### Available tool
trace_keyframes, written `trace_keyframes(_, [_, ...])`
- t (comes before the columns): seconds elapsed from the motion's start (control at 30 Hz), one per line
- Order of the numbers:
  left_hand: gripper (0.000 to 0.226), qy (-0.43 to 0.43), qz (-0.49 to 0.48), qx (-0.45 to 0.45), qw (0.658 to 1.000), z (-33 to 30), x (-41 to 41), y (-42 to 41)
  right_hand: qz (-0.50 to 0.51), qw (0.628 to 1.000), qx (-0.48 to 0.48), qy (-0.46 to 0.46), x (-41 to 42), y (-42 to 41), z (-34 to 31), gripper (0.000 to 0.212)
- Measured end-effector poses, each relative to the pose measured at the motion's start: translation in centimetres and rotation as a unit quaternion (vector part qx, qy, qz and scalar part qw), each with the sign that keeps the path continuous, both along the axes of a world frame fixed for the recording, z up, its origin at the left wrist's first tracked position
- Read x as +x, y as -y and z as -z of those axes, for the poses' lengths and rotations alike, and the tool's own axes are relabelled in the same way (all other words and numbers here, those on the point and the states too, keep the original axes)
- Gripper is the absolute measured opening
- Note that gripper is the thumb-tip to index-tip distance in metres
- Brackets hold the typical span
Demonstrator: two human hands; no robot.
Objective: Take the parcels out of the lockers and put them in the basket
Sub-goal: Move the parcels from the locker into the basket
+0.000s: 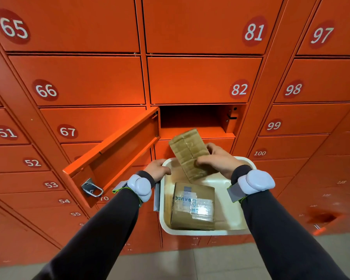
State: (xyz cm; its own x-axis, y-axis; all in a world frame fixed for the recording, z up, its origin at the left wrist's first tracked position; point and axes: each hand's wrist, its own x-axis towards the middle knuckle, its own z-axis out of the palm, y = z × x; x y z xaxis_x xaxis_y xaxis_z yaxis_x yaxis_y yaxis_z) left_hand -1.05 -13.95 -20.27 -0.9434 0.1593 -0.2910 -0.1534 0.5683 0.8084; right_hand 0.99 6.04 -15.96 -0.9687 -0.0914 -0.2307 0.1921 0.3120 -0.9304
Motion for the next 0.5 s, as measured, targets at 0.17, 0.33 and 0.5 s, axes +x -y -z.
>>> trace_keyframes(0.17, [0.017,-0.006,-0.002,0.019,1.0,0.3,0.1,0.6,-0.111,0.992,-0.052,0.019,0.9,-0.5,1.3,0.051])
trace_keyframes(0.33, [0.028,-0.001,-0.031,0.071,0.997,1.1,0.1,1.1,-0.124,0.992,-0.028,0.02,1.2,-0.4,2.8,0.066])
trace_keyframes(0.5, [0.027,0.001,-0.021,0.077,0.997,0.9,0.3,1.3,-0.059,0.992,-0.037,0.104,1.2,-0.4,3.9,0.055])
